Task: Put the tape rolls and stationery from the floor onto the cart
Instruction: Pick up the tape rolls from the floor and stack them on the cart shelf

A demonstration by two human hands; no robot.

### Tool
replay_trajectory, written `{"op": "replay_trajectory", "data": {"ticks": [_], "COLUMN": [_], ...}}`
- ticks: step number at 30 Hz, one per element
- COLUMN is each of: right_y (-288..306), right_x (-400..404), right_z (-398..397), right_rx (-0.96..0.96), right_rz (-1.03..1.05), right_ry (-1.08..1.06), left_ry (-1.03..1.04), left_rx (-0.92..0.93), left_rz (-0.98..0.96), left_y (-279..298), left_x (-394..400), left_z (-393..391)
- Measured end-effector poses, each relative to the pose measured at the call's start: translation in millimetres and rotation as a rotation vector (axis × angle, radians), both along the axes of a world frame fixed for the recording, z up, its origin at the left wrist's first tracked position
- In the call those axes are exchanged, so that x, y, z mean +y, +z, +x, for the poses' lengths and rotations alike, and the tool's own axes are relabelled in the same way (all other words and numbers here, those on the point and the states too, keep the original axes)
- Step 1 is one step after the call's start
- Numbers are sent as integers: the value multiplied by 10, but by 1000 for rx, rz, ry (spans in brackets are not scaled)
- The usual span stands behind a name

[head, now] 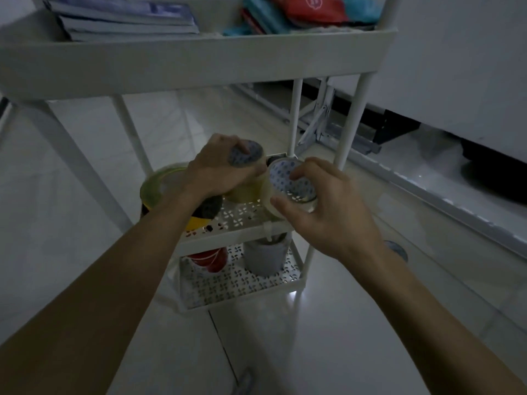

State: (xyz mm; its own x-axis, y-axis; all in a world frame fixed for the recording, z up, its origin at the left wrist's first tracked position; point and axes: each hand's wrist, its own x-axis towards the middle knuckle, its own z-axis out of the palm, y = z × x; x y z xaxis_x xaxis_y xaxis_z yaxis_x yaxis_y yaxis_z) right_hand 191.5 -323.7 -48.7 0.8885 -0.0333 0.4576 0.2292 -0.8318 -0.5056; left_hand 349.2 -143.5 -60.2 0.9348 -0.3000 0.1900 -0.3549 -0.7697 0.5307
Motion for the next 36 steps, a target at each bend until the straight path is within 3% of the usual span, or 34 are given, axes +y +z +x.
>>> {"op": "replay_trajectory", "data": {"ticks": [4, 14, 25, 28, 32, 34, 36], "right_y": [31, -15, 20, 12, 173, 249, 273], "right_x": [111, 143, 157, 177, 88, -51, -231], "right_z": [236, 547, 499, 461, 199, 29, -83], "right_rx": [45, 115, 129, 69, -163, -143, -2], "right_rz": [-124, -102, -111, -199, -370, -353, -264], "right_ry": [-20, -117, -123, -102, 83, 143, 117], "left_ry": [-79, -113, -76, -10, 72, -40, -192], "left_rx": [99, 56, 71, 44, -179, -143, -51], "left_rz": [19, -141, -109, -197, -317, -393, -380], "left_y": [-17, -117, -73, 28, 180, 220, 166], "left_x": [111, 123, 119, 198, 265, 237, 139], "left_z": [36, 43, 10, -162, -695, -980, -1169]}}
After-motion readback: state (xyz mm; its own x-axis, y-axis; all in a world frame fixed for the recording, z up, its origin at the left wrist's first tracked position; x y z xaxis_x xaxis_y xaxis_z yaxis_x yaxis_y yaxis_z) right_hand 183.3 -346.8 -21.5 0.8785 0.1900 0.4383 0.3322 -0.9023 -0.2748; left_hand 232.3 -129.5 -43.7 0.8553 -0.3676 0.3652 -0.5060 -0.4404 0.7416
